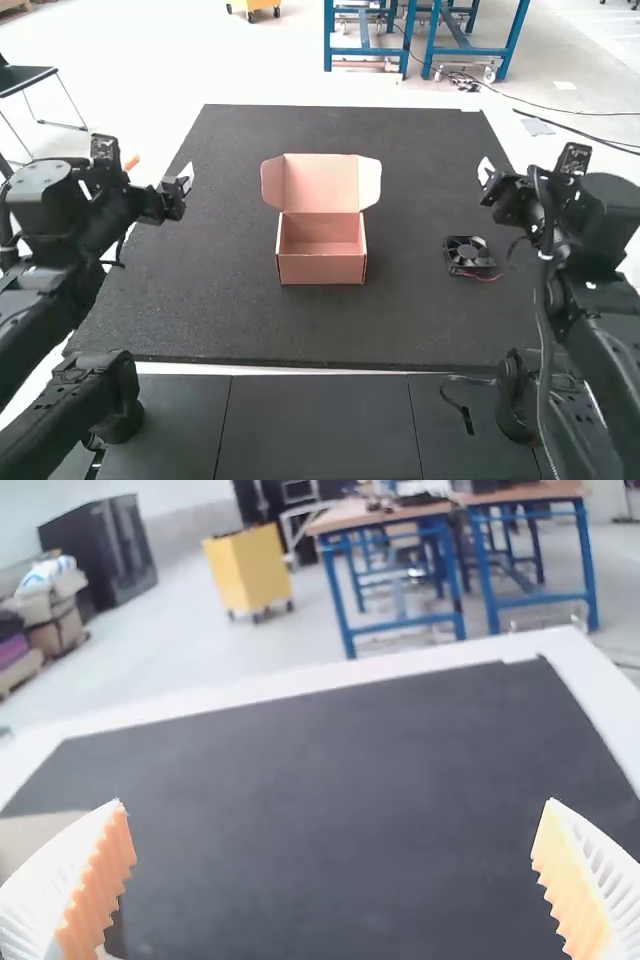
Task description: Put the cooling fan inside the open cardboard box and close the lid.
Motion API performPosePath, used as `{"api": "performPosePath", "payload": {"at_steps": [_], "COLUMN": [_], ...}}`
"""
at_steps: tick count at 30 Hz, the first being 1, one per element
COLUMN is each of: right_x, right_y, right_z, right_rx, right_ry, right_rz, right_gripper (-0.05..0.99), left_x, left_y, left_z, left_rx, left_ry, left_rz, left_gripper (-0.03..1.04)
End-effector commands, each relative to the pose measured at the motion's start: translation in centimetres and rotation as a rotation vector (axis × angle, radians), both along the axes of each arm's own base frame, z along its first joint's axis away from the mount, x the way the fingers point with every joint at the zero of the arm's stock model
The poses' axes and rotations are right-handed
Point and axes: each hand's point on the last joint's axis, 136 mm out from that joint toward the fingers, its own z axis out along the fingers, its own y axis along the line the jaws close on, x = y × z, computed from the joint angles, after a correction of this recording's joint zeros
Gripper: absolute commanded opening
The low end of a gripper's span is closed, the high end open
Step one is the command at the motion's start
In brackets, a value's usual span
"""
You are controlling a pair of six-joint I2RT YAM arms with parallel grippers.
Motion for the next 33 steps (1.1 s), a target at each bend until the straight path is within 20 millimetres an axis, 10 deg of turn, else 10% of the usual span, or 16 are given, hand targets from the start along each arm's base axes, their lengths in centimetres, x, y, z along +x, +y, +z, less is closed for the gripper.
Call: {"api": "performPosePath", "payload": {"at_steps": [1, 12, 20, 24, 33], "right_x": [1.1, 4.0, 4.2, 4.3, 6.4], "right_y": [-0.4, -1.8, -0.4, -0.5, -3.8], "right_z": [2.9, 2.0, 0.2, -4.1, -9.1], "right_rx": [0.016, 0.046, 0.089, 0.013, -0.211], "right_ry": [-0.004, 0.333, 0.451, 0.611, 0.872], "right_rz": [-0.012, -0.078, -0.006, 0.021, -0.044], "right_gripper": [0.91, 0.91, 0.9, 0.91, 0.91], "left_x": [2.6, 7.1, 6.0, 4.3, 3.4], "left_y": [1.1, 3.7, -6.1, -11.6, -10.5], "left_z": [0.9, -3.5, -1.7, -0.5, 0.3], "left_rx": [-0.023, 0.032, 0.021, 0.008, 0.036], "left_ry": [0.061, 0.338, 0.358, 0.351, 0.394], "left_rz": [0.034, 0.064, -0.218, -0.325, -0.218], "left_gripper": [0.97, 0.97, 0.97, 0.97, 0.97]}}
